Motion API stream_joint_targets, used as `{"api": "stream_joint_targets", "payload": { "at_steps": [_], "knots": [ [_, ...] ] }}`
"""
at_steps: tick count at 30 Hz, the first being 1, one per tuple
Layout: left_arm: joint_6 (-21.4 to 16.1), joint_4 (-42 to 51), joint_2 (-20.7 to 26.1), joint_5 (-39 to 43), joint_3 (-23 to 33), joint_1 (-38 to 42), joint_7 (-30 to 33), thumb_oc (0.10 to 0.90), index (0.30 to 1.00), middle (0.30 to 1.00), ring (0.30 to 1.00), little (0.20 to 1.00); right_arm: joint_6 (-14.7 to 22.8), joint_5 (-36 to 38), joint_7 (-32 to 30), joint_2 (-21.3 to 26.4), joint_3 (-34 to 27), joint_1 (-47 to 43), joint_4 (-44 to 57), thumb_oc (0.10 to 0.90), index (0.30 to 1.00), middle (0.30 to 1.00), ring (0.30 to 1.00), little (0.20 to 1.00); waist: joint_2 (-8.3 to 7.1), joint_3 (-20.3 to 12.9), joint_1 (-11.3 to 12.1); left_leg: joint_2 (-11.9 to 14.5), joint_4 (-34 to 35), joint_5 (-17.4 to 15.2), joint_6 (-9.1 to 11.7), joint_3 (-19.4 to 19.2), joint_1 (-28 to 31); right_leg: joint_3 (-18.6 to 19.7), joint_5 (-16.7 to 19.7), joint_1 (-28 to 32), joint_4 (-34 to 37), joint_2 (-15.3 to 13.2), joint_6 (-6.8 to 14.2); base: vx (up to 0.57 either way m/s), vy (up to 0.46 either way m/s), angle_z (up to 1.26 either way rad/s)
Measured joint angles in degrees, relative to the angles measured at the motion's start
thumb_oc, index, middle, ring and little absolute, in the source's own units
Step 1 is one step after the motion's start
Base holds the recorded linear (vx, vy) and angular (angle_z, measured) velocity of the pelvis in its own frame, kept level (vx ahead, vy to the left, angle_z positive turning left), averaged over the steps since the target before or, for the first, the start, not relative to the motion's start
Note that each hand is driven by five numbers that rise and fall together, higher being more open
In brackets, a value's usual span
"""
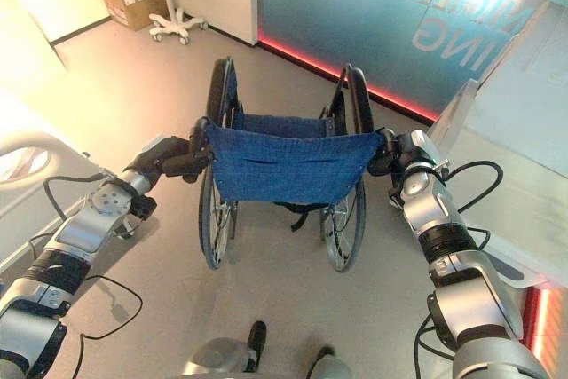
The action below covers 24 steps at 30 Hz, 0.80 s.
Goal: Push the wheelchair next to the bed
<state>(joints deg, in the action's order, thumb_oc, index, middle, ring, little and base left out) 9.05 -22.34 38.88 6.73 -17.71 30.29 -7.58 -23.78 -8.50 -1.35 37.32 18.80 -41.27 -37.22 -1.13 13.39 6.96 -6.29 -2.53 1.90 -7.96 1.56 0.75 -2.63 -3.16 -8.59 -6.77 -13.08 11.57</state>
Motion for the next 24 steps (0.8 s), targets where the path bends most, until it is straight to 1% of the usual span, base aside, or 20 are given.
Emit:
{"api": "stream_joint_targets", "payload": {
  "at_steps": [1, 2, 3, 4, 5, 6, 7, 8, 9, 10, 12, 14, 15, 16, 17, 20, 23, 24],
  "knots": [
    [0.0, 0.0, 0.04, 0.0, -0.05, -0.05, -0.02, 0.4, 0.3, 0.3, 0.3, 0.3, -0.23, 0.0, 0.01, -0.03, -0.01, 0.21, 0.15, 0.4, 0.3, 0.3, 0.3, 0.3, -0.43, 0.02, -0.43, -0.26, -0.45, -0.32, 0.01, 0.42, 0.01, 0.66, 0.94, -0.07, 0.81, -0.28, -0.51, 0.3, -0.306, 0.75],
    [-0.03, 0.12, 0.03, 0.0, -0.01, -0.46, -0.04, 0.4, 0.3, 0.3, 0.3, 0.3, -0.82, 0.01, 0.01, -0.05, -0.09, 0.72, 0.72, 0.4, 0.3, 0.3, 0.3, 0.3, -1.25, -0.07, -1.07, -0.49, -1.43, -1.29, 0.4, 1.04, 0.05, 0.83, 2.55, -0.69, 0.74, -0.43, -1.36, 0.29, -0.309, 0.44],
    [-0.04, 0.13, 0.05, 0.0, 0.12, -0.62, -0.05, 0.4, 0.3, 0.3, 0.3, 0.3, -1.06, 0.02, 0.02, -0.05, -0.11, 1.03, 1.17, 0.4, 0.3, 0.3, 0.3, 0.3, -1.51, -0.11, -1.05, -0.57, -1.78, -1.85, 0.66, 1.72, 0.08, 1.02, 3.04, -0.73, 0.73, -0.38, -1.53, 0.35, -0.397, 0.61],
    [-0.14, 0.67, 0.05, -0.01, 0.22, -0.85, -0.23, 0.4, 0.3, 0.3, 0.3, 0.3, -1.37, -0.01, 0.02, 0.09, -0.54, 1.75, 2.22, 0.4, 0.3, 0.3, 0.3, 0.3, -1.79, -0.23, -1.77, -0.7, -3.1, -2.62, 1.69, 4.31, -0.17, 2.29, 3.81, 0.31, 1.66, 0.31, -1.9, 0.27, -0.396, 0.74],
    [-0.15, 0.84, 0.25, -0.24, 0.27, -0.86, -0.44, 0.4, 0.3, 0.3, 0.3, 0.3, -1.74, -0.01, 0.02, 0.18, -0.54, 1.89, 2.84, 0.4, 0.3, 0.3, 0.3, 0.3, -2.12, -0.45, -2.75, -0.57, -4.15, -3.49, 2.25, 5.81, -0.89, 3.18, 3.85, 1.43, 2.1, 0.92, -1.87, 0.24, -0.383, 0.77],
    [-0.17, 1.0, 0.37, -0.27, 0.36, -0.78, -0.51, 0.4, 0.3, 0.3, 0.3, 0.3, -1.92, -0.03, 0.03, 0.28, -0.66, 1.87, 3.25, 0.4, 0.3, 0.3, 0.3, 0.3, -2.35, -0.5, -2.63, -0.51, -4.77, -3.57, 2.91, 6.24, -1.27, 3.1, 3.86, 2.12, 2.01, 1.02, -1.84, 0.27, -0.389, 0.58],
    [-0.13, 0.92, 0.29, -0.28, 0.65, -0.64, -0.54, 0.4, 0.3, 0.3, 0.3, 0.3, -2.04, -0.05, 0.1, 0.4, -0.66, 1.52, 3.51, 0.4, 0.3, 0.3, 0.3, 0.3, -2.92, -0.47, -2.42, -0.53, -5.74, -4.37, 3.95, 6.95, -1.68, 1.58, 3.92, 3.24, 1.89, 0.87, -1.91, 0.26, -0.317, 0.44],
    [-0.06, 0.64, -0.19, -0.26, 0.88, -0.5, -0.43, 0.4, 0.3, 0.3, 0.3, 0.3, -2.68, -0.06, 0.23, 0.57, -0.45, 1.1, 3.8, 0.4, 0.3, 0.3, 0.3, 0.3, -3.34, -0.39, -1.79, -0.39, -7.39, -5.57, 5.16, 8.22, -2.64, -0.07, 5.17, 5.63, 2.26, 0.91, -0.49, 0.2, -0.255, 0.48],
    [-0.04, 0.53, -0.61, -0.19, 0.87, -0.41, -0.12, 0.4, 0.3, 0.3, 0.3, 0.3, -3.07, -0.11, 0.24, 0.8, -0.41, 0.95, 3.97, 0.4, 0.3, 0.3, 0.3, 0.3, -2.69, -0.52, -1.92, 0.58, -8.33, -6.44, 6.02, 8.59, -3.49, -1.41, 4.99, 5.95, 2.41, 1.5, -1.03, 0.11, -0.202, 0.66],
    [0.01, 0.75, -0.65, -0.19, 0.47, 0.27, 0.19, 0.4, 0.3, 0.3, 0.3, 0.3, -3.23, -0.08, 0.25, 1.51, -0.43, 0.56, 4.14, 0.4, 0.3, 0.3, 0.3, 0.3, -1.82, -0.26, -2.39, 2.7, -9.59, -6.66, 6.84, 7.57, -4.83, -3.56, 4.41, 6.27, 2.22, 2.84, -2.14, 0.09, -0.179, 0.74],
    [0.08, 1.08, -1.34, -0.18, -0.62, 1.91, 0.59, 0.4, 0.3, 0.3, 0.3, 0.3, -3.22, -0.02, 0.44, 3.57, -0.51, -0.68, 3.92, 0.4, 0.3, 0.3, 0.3, 0.3, -0.36, 0.53, -2.78, 7.05, -8.93, -5.64, 8.6, 2.91, -5.26, -6.93, 3.13, 6.63, 1.38, 4.59, -4.16, 0.07, -0.127, 0.83],
    [0.08, 1.22, -2.01, -0.09, -0.74, 2.0, 1.16, 0.4, 0.3, 0.3, 0.3, 0.3, -3.19, -0.1, 0.52, 4.31, -0.51, -1.39, 3.71, 0.4, 0.3, 0.3, 0.3, 0.3, 0.52, 0.99, -2.72, 8.54, -7.93, -5.25, 9.17, 1.66, -4.85, -7.61, 2.56, 6.64, 0.89, 5.13, -4.81, 0.09, -0.077, 0.41],
    [0.06, 1.58, -2.43, 0.41, -1.12, 2.01, 1.83, 0.4, 0.3, 0.3, 0.3, 0.3, -3.1, -0.13, 0.52, 5.27, -0.5, -1.91, 3.71, 0.4, 0.3, 0.3, 0.3, 0.3, 1.27, 1.44, -2.89, 9.33, -6.53, -4.42, 10.13, 0.83, -4.26, -8.47, 1.94, 6.86, 0.44, 5.23, -4.96, 0.15, -0.114, 0.35],
    [0.06, 1.78, -2.87, 0.84, -1.61, 2.06, 2.34, 0.4, 0.3, 0.3, 0.3, 0.3, -2.82, -0.15, 0.67, 6.13, -0.48, -2.07, 3.68, 0.4, 0.3, 0.3, 0.3, 0.3, 1.84, 2.01, -2.97, 9.56, -5.06, -3.51, 10.32, 0.8, -3.19, -9.01, 1.61, 7.69, 0.48, 5.31, -4.9, 0.13, -0.111, 0.3],
    [0.05, 1.8, -2.96, 0.9, -1.85, 1.98, 2.62, 0.4, 0.3, 0.3, 0.3, 0.3, -2.79, -0.18, 0.79, 6.22, -0.42, -2.07, 3.56, 0.4, 0.3, 0.3, 0.3, 0.3, 1.93, 2.05, -2.94, 9.61, -4.5, -3.28, 10.44, 0.87, -2.69, -9.07, 1.47, 7.98, 0.57, 5.4, -4.89, 0.12, -0.118, 0.14],
    [0.13, 1.81, -2.96, 0.9, -1.94, 1.6, 2.74, 0.4, 0.3, 0.3, 0.3, 0.3, -2.72, -0.22, 0.84, 5.73, -0.15, -1.28, 3.44, 0.4, 0.3, 0.3, 0.3, 0.3, 1.77, 2.19, -2.83, 10.31, -2.79, -2.84, 11.02, 1.14, -0.46, -9.22, 0.71, 9.64, 0.75, 6.16, -5.27, 0.13, -0.173, 0.03],
    [0.18, 0.97, -2.95, 0.87, -1.42, 1.6, 2.74, 0.4, 0.3, 0.3, 0.3, 0.3, -2.72, -0.37, 0.84, 4.8, -0.12, -1.09, 3.41, 0.4, 0.3, 0.3, 0.3, 0.3, 1.58, 2.28, -2.93, 10.89, -2.38, -2.67, 11.33, 1.43, 0.4, -9.49, 0.28, 10.37, 0.7, 6.81, -5.54, 0.15, -0.239, 0.05],
    [0.22, 0.91, -2.99, 0.83, -1.26, 1.58, 2.73, 0.4, 0.3, 0.3, 0.3, 0.3, -2.72, -0.41, 0.84, 4.7, -0.07, -1.06, 3.39, 0.4, 0.3, 0.3, 0.3, 0.3, 1.6, 2.27, -2.93, 11.09, -2.31, -2.52, 11.57, 1.6, 0.41, -10.42, -0.01, 10.43, 0.4, 7.21, -5.83, 0.15, -0.265, 0.11]
  ]
}}
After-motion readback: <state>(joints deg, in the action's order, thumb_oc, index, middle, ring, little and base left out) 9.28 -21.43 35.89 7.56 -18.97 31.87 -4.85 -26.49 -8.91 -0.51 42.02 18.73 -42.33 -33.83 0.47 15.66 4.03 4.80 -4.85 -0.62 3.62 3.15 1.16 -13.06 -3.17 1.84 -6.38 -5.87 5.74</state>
